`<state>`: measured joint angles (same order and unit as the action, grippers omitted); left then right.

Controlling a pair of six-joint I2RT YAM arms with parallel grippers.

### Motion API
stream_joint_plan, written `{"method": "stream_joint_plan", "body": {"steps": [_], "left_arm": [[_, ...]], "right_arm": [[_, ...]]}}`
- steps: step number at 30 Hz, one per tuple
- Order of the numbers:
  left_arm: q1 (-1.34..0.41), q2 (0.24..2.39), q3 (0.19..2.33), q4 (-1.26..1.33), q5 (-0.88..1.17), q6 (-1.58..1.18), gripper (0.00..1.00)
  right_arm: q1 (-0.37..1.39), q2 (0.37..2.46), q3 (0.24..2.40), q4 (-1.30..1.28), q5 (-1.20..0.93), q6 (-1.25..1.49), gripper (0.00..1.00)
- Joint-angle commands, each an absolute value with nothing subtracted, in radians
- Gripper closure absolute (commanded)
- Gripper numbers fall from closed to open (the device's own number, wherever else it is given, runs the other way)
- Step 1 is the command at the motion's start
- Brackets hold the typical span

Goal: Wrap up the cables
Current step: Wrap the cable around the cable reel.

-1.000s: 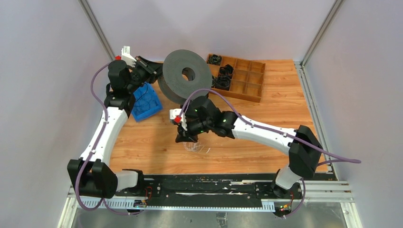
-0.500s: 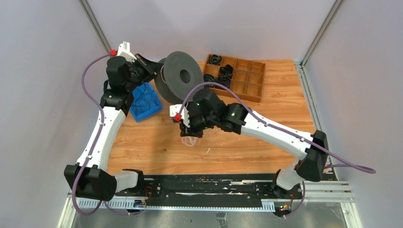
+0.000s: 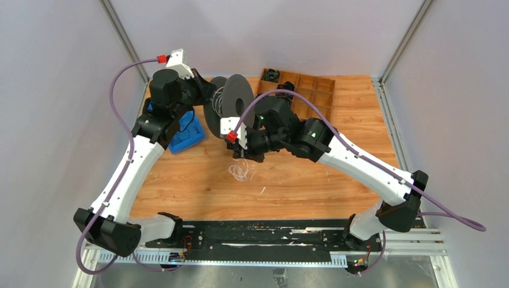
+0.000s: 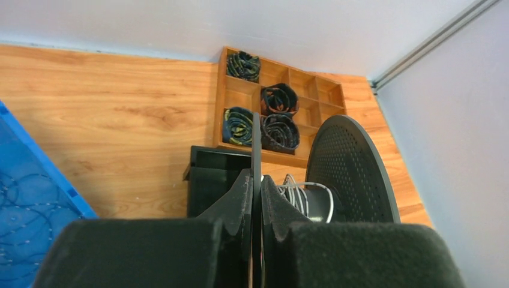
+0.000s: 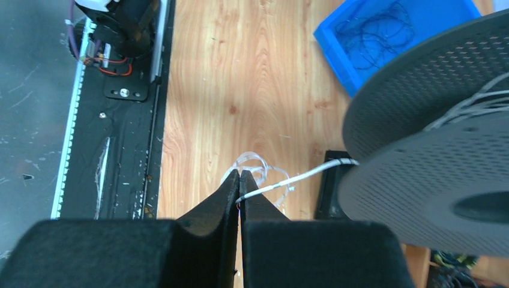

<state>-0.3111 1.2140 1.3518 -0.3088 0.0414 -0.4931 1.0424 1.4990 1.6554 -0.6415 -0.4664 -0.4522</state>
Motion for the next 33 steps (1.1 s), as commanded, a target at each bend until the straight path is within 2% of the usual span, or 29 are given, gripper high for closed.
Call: {"method": "stream_joint_plan", "body": {"steps": [1,14,25,33], "left_arm": [[-0.402,1.179,1.41,-0.289,-0.082,-0.313,1.0],[-0.572,1.184,1.377,-0.269,-0.178,-0.056,1.0],[-0.687,1.163,1.285,-0.231,-0.208,0.189,1.0],[-0.716,1.136,1.255,-0.254,-0.03,0.249,1.0]], "right_arm": [[1.037,1.509,1.742,-0.741,-0.375,-0.482,0.99],[1.01,1.479,1.788,-0.738,-0.164,-0.5,0.99],[0.952,1.425,1.829,-0.73,-0.091,-0.536,0.99],[0.888,1.393,1.811,-0.701,-0.055,-0.57,0.99]]}}
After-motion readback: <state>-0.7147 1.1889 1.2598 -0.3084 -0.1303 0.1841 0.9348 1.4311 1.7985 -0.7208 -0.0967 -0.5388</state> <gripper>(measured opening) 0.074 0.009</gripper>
